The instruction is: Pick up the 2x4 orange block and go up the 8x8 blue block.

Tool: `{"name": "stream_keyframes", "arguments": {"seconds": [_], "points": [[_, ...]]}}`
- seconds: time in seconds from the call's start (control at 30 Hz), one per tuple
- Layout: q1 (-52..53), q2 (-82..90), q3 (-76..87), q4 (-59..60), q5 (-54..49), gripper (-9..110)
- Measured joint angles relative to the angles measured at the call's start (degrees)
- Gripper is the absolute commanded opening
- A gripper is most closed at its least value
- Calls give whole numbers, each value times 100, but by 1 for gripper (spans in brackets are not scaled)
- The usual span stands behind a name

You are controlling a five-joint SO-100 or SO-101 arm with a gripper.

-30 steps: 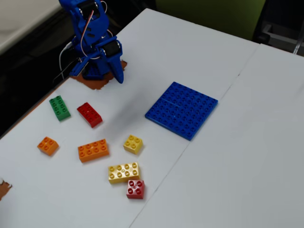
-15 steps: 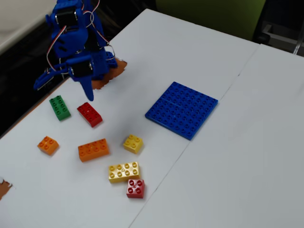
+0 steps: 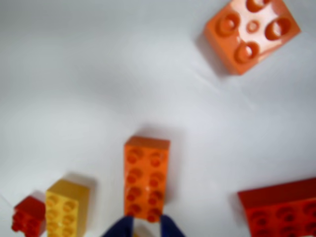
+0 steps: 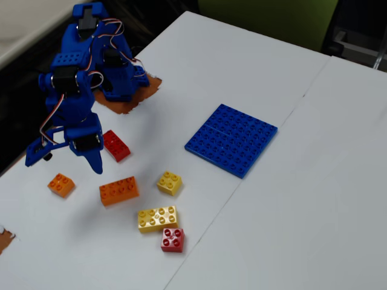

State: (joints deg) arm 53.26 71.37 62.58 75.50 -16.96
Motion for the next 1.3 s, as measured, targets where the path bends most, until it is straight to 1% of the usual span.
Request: {"name": "stream_keyframes", "arguments": {"seconds": [0.47, 0.67, 0.93, 1.3], "points": [[53, -598, -396, -79, 325, 17], [53, -1020, -519, -396, 422, 19], [9, -1327, -624, -501, 439, 20], [-193, -1380, -624, 44, 369, 21]]}}
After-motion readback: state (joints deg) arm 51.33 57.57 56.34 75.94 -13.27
